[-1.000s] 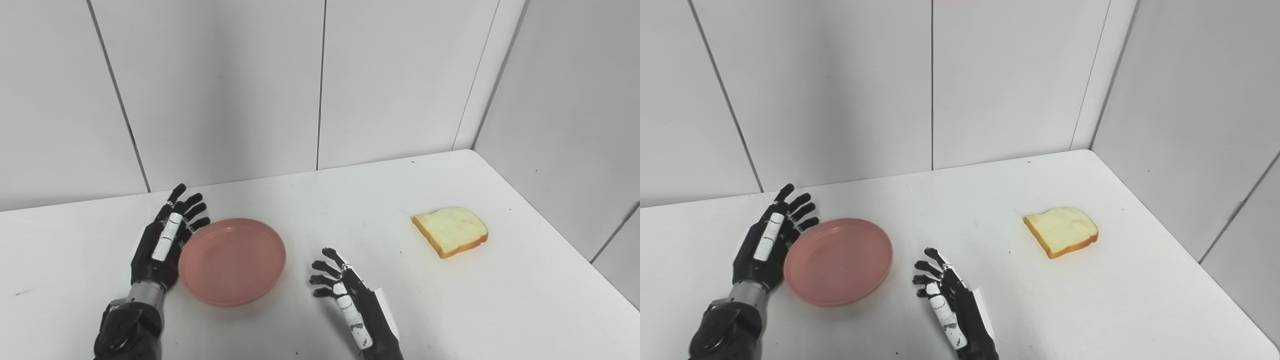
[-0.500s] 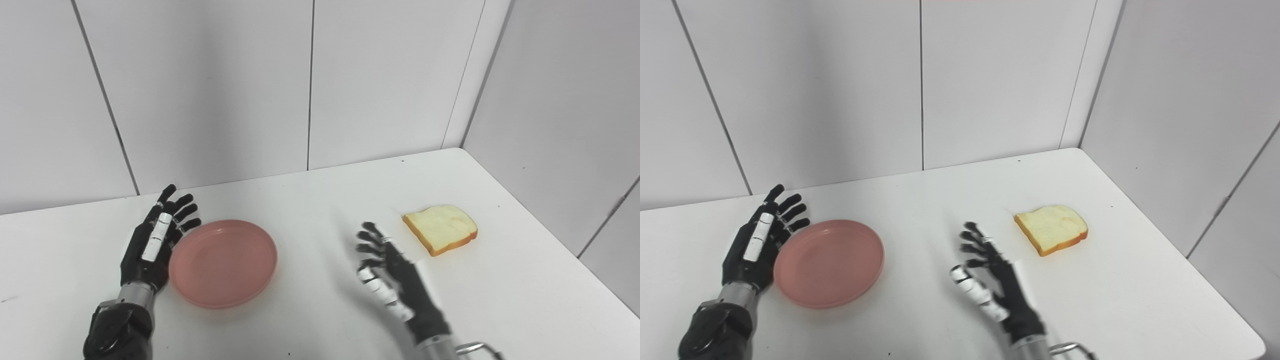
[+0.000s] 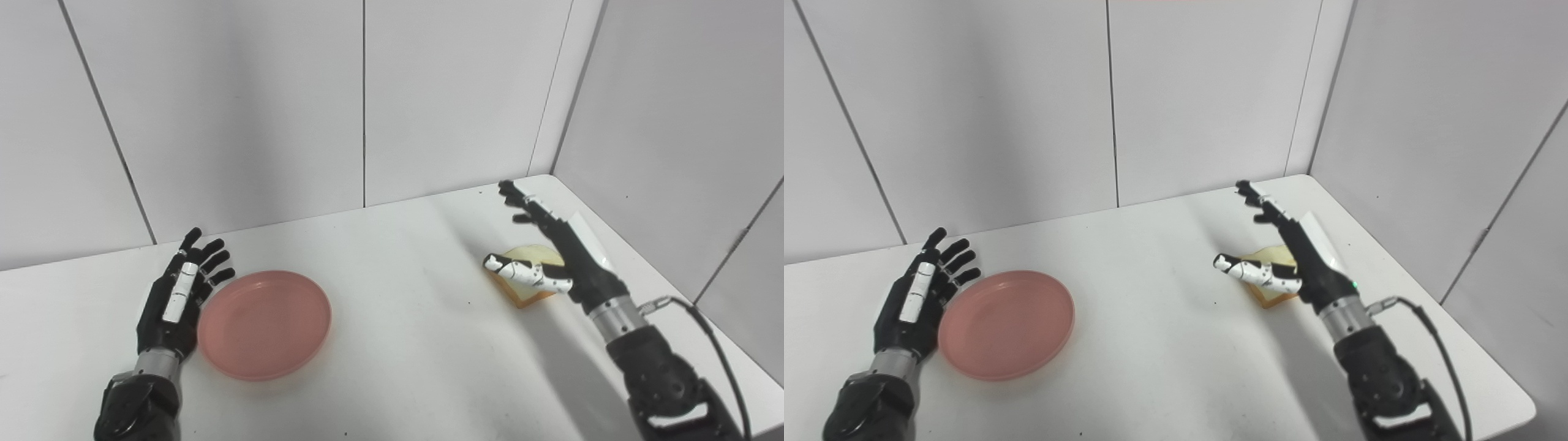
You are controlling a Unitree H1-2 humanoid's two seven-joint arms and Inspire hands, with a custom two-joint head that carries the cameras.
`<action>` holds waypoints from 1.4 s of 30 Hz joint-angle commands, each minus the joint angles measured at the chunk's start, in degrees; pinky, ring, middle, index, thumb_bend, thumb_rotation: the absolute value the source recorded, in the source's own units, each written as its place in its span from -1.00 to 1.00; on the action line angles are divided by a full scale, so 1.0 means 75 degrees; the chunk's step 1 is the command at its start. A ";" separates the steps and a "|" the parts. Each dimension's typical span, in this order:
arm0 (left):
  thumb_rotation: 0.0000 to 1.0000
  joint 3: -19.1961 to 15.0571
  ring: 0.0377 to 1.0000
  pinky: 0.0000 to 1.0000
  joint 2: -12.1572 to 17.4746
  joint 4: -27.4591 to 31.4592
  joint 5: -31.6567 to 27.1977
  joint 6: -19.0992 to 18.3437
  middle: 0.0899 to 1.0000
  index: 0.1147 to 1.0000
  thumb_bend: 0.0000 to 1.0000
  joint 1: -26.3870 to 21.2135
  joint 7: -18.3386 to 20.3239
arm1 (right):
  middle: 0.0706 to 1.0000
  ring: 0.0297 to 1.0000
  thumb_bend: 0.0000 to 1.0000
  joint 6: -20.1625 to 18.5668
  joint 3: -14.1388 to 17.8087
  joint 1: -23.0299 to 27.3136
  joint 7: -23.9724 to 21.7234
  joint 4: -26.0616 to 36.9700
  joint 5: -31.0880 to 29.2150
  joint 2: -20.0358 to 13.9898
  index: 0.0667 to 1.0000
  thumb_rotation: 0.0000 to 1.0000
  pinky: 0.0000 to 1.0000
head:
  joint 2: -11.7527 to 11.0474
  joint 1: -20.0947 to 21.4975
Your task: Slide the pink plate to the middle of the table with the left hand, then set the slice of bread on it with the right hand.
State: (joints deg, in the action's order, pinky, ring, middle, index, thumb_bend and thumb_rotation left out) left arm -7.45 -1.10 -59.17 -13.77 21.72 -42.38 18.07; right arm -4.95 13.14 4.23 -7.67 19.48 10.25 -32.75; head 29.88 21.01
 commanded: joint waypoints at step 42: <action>0.24 0.0056 0.57 0.42 -0.0243 -0.0277 0.0028 0.0231 0.47 0.74 0.74 0.0304 0.0012 | 0.95 0.94 1.00 0.0659 -0.3728 0.3655 -0.4578 -0.3121 0.4395 -0.3690 0.81 -0.64 0.91 | 0.0013 -0.0079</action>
State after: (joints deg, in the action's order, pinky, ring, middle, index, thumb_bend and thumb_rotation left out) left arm -7.21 -1.45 -59.17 -13.51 21.90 -42.58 18.04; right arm -0.46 -15.67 28.66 -41.32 -4.80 43.36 -58.47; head 29.97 20.48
